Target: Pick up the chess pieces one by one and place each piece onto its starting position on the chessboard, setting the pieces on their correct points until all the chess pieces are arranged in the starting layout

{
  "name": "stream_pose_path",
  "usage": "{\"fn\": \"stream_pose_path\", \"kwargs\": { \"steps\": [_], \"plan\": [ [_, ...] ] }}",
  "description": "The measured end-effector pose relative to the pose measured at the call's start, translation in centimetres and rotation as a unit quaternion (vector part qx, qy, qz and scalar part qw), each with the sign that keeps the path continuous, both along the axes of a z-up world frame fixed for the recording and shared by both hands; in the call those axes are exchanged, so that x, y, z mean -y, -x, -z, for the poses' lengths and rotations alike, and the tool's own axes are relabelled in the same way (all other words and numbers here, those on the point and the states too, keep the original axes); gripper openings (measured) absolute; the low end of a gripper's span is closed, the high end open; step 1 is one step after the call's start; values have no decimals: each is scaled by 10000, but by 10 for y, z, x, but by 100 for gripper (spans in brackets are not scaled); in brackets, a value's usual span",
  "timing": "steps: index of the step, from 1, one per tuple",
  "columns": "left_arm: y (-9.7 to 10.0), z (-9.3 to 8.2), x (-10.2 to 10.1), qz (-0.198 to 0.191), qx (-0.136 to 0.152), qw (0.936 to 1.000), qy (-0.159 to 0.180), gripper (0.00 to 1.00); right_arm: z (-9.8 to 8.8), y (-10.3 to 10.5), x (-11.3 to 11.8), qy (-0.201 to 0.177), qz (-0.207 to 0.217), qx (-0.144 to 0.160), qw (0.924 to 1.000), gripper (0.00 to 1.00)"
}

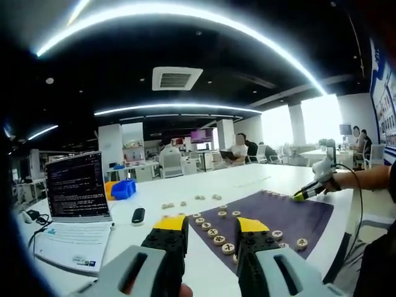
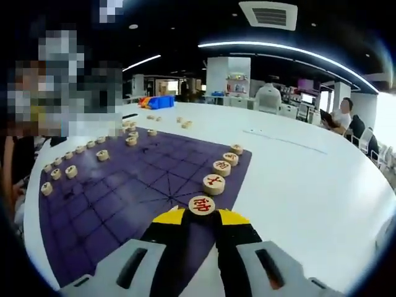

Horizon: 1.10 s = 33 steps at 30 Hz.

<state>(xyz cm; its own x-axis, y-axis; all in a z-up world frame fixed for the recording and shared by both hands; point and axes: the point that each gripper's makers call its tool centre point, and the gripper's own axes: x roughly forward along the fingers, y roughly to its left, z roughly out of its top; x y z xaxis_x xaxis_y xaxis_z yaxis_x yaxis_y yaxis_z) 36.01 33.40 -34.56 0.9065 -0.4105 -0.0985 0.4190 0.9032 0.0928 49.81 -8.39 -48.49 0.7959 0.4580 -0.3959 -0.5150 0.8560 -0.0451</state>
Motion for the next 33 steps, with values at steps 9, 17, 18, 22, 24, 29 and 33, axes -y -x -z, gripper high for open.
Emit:
{"fn": "stream_pose_path", "kwargs": {
  "steps": [9, 17, 18, 22, 24, 29, 33],
  "plan": [
    [0, 0, 2, 33, -1, 10000, 18, 31, -46, 19, -11, -706, 10, 519, 9962, 35],
    [-3, 3, 2, 2, -43, 10000, 9, 31, -67, 35, -12, -1085, 19, 693, 9917, 33],
    [-3, 3, 2, 6, -48, 10000, 9, 31, -68, 35, -10, -1105, 40, 703, 9914, 32],
    [-2, 3, 5, 39, -46, 10000, -23, 31, -71, 34, -4, -1282, 145, 705, 9891, 31],
    [-3, 3, 4, 27, -55, 10000, -14, 31, -75, 34, -5, -1530, 183, 668, 9858, 31],
    [0, 1, 5, 77, -8, 10000, -33, 31, -81, 37, -5, -1581, 205, 678, 9849, 31],
    [-5, 3, 8, 130, -63, 9999, 96, 31, -93, 39, -6, -1658, 186, 798, 9828, 31]
  ]
}}
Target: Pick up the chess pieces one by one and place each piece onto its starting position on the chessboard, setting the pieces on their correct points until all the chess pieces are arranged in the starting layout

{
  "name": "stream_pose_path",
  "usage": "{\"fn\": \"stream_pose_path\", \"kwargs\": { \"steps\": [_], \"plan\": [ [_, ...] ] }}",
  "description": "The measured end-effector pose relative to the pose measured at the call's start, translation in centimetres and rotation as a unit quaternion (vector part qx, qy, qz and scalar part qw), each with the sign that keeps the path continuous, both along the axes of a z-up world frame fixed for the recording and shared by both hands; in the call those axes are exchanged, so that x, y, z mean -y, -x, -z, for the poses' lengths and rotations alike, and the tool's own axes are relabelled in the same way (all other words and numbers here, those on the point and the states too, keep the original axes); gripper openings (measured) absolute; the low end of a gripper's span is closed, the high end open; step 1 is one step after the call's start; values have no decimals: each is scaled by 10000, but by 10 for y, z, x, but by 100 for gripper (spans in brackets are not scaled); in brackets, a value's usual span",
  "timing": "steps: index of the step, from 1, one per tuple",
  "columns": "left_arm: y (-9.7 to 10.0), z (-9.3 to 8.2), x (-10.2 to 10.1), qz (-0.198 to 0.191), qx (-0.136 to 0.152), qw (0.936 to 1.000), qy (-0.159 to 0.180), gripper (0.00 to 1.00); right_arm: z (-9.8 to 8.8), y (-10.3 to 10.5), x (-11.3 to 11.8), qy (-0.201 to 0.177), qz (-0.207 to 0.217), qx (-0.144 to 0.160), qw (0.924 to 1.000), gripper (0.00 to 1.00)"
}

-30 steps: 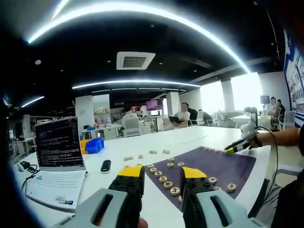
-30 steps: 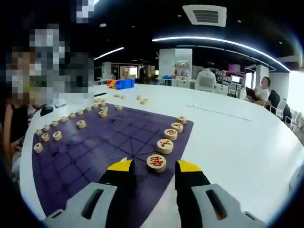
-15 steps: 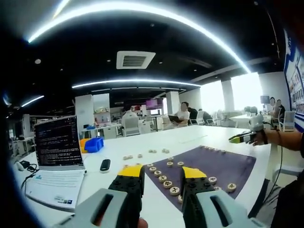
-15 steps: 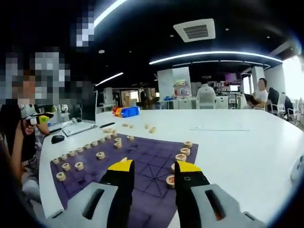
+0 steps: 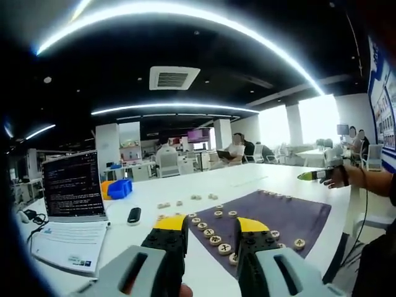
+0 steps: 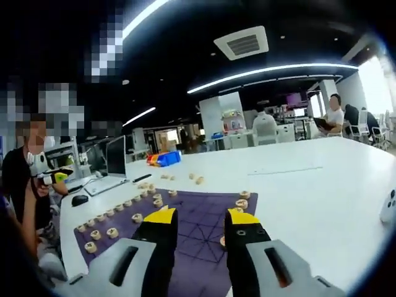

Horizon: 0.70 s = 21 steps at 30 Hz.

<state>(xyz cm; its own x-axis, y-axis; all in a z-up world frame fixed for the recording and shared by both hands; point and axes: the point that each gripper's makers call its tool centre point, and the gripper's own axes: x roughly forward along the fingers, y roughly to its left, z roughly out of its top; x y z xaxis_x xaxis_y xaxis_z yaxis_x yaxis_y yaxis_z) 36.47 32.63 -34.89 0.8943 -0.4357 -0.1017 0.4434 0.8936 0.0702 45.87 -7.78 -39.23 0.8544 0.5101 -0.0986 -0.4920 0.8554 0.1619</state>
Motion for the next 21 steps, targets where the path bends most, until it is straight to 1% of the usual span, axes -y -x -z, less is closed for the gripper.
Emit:
{"fn": "stream_pose_path", "kwargs": {
  "steps": [2, 4, 5, 7, 8, 9, 11, 12, 15, 19, 21],
  "plan": [
    [1, 0, 3, 22, 0, 10000, 4, 31, -4, 1, 0, -29, 14, 56, 10000, 32],
    [5, -4, 8, 149, 65, 9999, -20, 31, -7, 3, 0, -27, 26, 102, 9999, 32],
    [7, -7, 11, 243, 119, 9996, 74, 31, -10, 4, 0, -70, 42, 142, 9999, 31],
    [6, -10, 9, 232, 161, 9994, 178, 31, -18, 4, 0, -202, 45, 205, 9996, 31],
    [4, -11, 8, 196, 173, 9994, 214, 31, -22, 5, -1, -209, 36, 247, 9995, 31],
    [4, -11, 8, 171, 174, 9994, 226, 31, -25, 5, -2, -187, 23, 287, 9994, 32],
    [3, -10, 7, 137, 166, 9996, 201, 31, -31, 9, -5, -25, -30, 425, 9991, 32],
    [3, -10, 7, 150, 159, 9996, 197, 31, -32, 9, -7, -17, -40, 434, 9990, 32],
    [7, -15, 9, 207, 215, 9992, 250, 31, -38, 10, -15, -138, -137, 459, 9988, 32],
    [8, -18, 10, 253, 268, 9989, 293, 31, -43, 4, -31, -11, -295, 455, 9985, 32],
    [8, -18, 9, 248, 266, 9989, 303, 31, -46, -1, -38, -7, -331, 430, 9985, 32]
  ]
}}
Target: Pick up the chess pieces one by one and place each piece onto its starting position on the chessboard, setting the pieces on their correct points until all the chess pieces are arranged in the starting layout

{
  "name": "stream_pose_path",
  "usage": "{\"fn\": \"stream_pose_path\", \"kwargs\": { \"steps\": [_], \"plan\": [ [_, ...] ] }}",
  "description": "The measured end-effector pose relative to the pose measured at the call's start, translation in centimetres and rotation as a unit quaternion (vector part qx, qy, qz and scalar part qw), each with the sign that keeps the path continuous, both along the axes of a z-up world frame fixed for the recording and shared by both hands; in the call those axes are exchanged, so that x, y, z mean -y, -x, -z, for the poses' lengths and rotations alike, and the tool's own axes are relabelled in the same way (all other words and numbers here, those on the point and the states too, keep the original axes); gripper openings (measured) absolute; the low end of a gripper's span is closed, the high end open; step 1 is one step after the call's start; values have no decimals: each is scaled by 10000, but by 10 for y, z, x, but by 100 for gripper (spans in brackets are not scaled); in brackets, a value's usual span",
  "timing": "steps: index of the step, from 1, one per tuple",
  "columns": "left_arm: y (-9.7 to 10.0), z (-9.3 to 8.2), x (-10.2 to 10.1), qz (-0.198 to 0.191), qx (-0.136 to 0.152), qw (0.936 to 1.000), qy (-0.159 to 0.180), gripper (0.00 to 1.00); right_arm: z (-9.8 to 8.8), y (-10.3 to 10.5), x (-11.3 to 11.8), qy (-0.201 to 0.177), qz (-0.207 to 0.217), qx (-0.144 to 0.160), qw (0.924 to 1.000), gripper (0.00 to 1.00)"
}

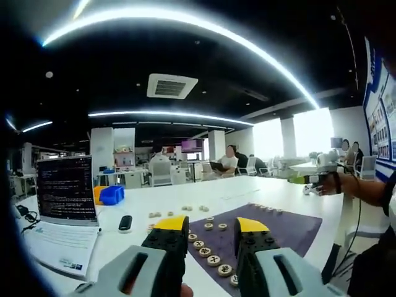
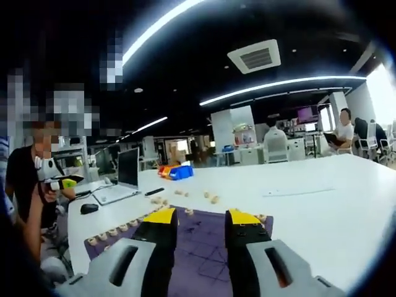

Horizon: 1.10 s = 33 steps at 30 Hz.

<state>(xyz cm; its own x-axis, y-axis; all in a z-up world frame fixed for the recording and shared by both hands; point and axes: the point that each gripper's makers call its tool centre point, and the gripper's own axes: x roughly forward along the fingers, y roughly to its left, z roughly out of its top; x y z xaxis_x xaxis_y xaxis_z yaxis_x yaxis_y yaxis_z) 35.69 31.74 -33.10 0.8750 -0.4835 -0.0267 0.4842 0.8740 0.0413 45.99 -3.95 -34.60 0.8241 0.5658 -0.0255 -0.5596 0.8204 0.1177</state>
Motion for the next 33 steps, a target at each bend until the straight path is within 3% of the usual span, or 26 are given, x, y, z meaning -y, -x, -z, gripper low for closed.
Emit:
{"fn": "stream_pose_path", "kwargs": {
  "steps": [4, 8, 15, 20, 25, 33],
  "plan": [
    [-1, 1, -6, -49, -19, 10000, 25, 31, -3, -13, -19, -39, -136, -112, 9998, 32],
    [-1, 2, -13, -137, -29, 9999, 51, 31, 2, -29, -39, 167, -329, -197, 9991, 31],
    [-6, 4, -23, -241, -61, 9995, 205, 31, 2, -70, -68, 359, -508, -356, 9974, 31],
    [-7, 10, -27, -318, -152, 9993, 93, 31, 2, -97, -97, 653, -601, -319, 9955, 31],
    [-9, 12, -31, -353, -178, 9991, 129, 31, 18, -122, -128, 1165, -794, -410, 9892, 31],
    [-14, 20, -33, -431, -265, 9987, 43, 31, 45, -169, -181, 1489, -1005, -550, 9822, 32]
  ]
}}
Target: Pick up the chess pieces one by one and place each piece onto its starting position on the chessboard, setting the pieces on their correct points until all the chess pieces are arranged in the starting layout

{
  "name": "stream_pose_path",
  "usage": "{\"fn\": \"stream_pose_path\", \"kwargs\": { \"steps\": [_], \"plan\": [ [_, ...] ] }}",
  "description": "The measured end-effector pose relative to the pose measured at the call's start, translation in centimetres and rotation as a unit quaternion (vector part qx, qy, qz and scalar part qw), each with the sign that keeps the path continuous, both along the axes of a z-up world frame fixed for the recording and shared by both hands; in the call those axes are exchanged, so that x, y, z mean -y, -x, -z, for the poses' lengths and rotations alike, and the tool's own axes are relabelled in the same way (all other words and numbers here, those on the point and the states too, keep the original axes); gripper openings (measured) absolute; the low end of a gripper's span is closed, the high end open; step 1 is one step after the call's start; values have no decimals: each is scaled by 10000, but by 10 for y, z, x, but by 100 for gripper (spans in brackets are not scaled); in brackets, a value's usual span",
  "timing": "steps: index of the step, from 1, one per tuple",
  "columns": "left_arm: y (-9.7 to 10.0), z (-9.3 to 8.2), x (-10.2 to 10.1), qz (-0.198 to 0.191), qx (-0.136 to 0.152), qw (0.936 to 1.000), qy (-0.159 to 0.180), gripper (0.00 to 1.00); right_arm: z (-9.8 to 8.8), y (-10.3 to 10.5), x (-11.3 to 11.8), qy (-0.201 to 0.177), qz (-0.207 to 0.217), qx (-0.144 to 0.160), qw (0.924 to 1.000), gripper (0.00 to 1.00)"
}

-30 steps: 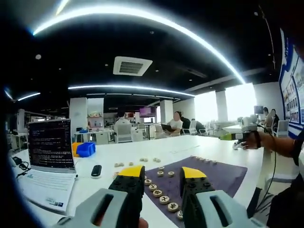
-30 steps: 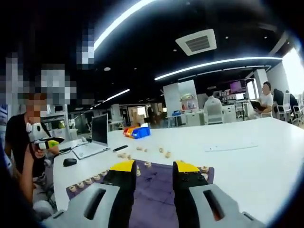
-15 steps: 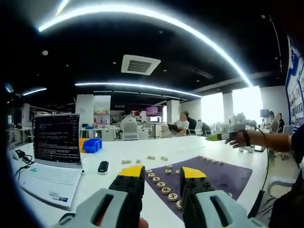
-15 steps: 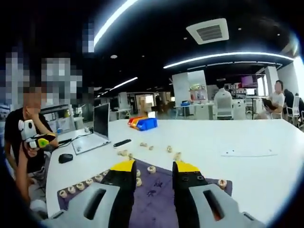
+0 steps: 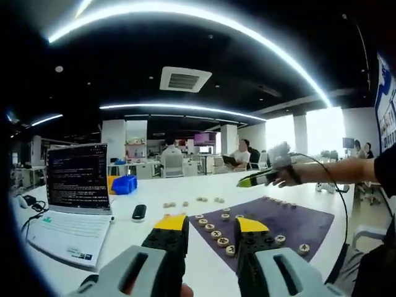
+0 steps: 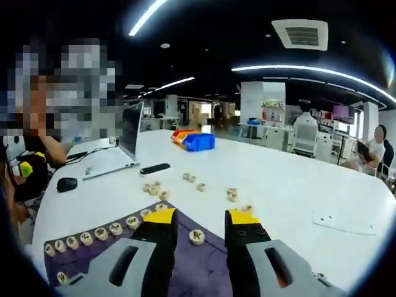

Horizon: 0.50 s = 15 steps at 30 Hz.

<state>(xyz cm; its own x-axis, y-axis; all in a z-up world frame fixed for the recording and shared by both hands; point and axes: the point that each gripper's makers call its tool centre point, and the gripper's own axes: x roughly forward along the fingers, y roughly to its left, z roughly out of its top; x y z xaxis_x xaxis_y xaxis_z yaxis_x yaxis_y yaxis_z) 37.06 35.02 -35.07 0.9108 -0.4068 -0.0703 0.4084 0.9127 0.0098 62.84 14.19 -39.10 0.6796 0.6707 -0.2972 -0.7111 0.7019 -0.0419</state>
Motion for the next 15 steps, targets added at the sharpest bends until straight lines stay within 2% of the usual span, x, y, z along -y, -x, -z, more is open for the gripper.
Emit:
{"fn": "stream_pose_path", "kwargs": {
  "steps": [2, 7, 13, 15],
  "plan": [
    [-1, 1, -1, -30, -12, 10000, 7, 31, 17, -8, -18, 160, -59, -263, 9995, 32],
    [-3, 2, -1, -45, -21, 10000, -17, 31, 38, -20, -45, 260, -151, -326, 9990, 32],
    [-3, 4, -9, -165, -61, 9998, -102, 31, 54, -36, -78, 359, -300, -389, 9981, 32],
    [-3, 3, -13, -207, -47, 9997, -79, 31, 51, -37, -79, 312, -286, -392, 9983, 31]
  ]
}}
